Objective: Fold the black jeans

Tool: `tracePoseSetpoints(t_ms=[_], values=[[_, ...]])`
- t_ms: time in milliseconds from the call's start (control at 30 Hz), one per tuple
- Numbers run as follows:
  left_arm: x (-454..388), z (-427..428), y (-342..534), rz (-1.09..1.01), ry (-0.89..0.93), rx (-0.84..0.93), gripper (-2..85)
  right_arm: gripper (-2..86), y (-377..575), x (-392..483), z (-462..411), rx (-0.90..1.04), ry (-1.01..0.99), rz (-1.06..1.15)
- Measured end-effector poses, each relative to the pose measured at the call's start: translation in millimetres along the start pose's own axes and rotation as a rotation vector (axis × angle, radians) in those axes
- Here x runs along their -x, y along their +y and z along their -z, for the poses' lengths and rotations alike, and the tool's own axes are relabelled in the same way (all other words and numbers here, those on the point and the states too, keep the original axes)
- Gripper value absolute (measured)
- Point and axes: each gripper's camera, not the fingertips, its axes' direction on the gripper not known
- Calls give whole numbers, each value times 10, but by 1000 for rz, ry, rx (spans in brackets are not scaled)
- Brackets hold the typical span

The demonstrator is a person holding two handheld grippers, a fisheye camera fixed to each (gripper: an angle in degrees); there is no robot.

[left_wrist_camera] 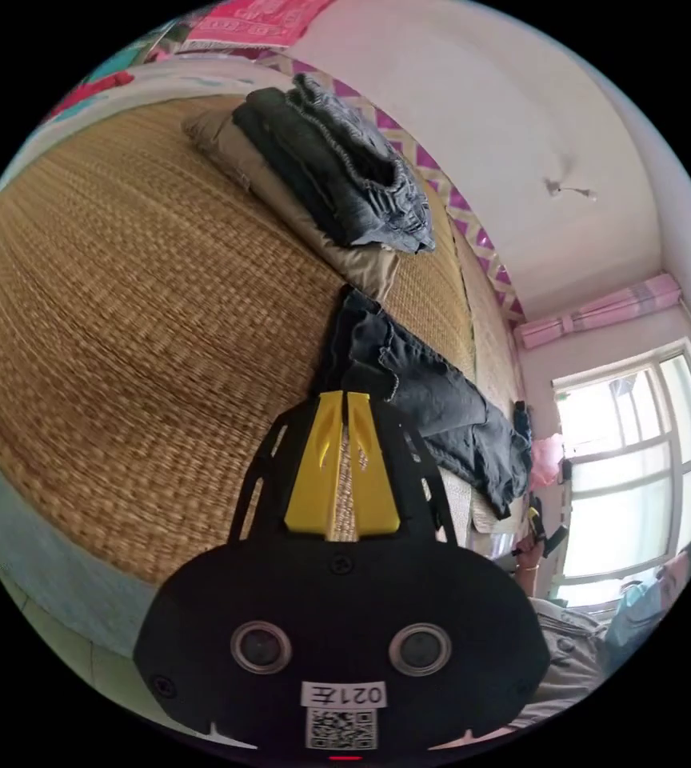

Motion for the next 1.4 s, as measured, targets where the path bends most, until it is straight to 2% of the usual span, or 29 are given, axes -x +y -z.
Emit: tracePoseSetpoints(t_ms=[167,233,300,367,433,500,567,600,667,800,867,1000,1133,1233,1300,1400], values=[[-67,217,-109,-21,-33,-53,0,-6,74,-34,1,0,-38,-20],[-338,490,-157,-101,-45,-160,8,-6,102,-38,28,-8,-41,-23],[-650,540,-284,-201,-18,-177,22,-6,129,-53,46,-14,-46,-33],[-964,343,-501,-279,-60,-79,46,-6,152,-77,42,-15,-53,-40],[-1251,-62,-791,-320,-205,58,71,-6,160,-93,24,-9,-52,-44],[-1367,-278,-954,-332,-279,112,79,-6,168,-101,13,-6,-56,-48],[-1454,-472,-1087,-340,-301,174,69,-6,184,-103,11,-5,-63,-51],[-1517,-559,-1142,-345,-321,193,37,-6,189,-104,11,-5,-64,-53],[-1730,-521,-1140,-405,-390,135,8,-6,206,-108,23,-5,-61,-55],[-2163,-91,-1236,-428,-354,-60,-8,-6,214,-138,46,-1,-57,-61],[-2232,-151,-1345,-426,-361,-59,-9,-6,202,-173,38,5,-65,-68],[-2146,-720,-1540,-390,-422,71,-9,-5,177,-183,26,21,-68,-67],[-2356,-388,-1391,-349,-389,-48,-9,-6,178,-168,112,9,-63,-57],[-2861,-33,-965,-477,-376,-150,-8,-6,196,-241,157,-1,-78,-73],[-3180,-114,-751,-573,-362,-63,-5,-6,202,-302,156,-2,-95,-86],[-3652,-413,-394,-741,-475,25,9,-6,192,-366,138,6,-109,-96]])
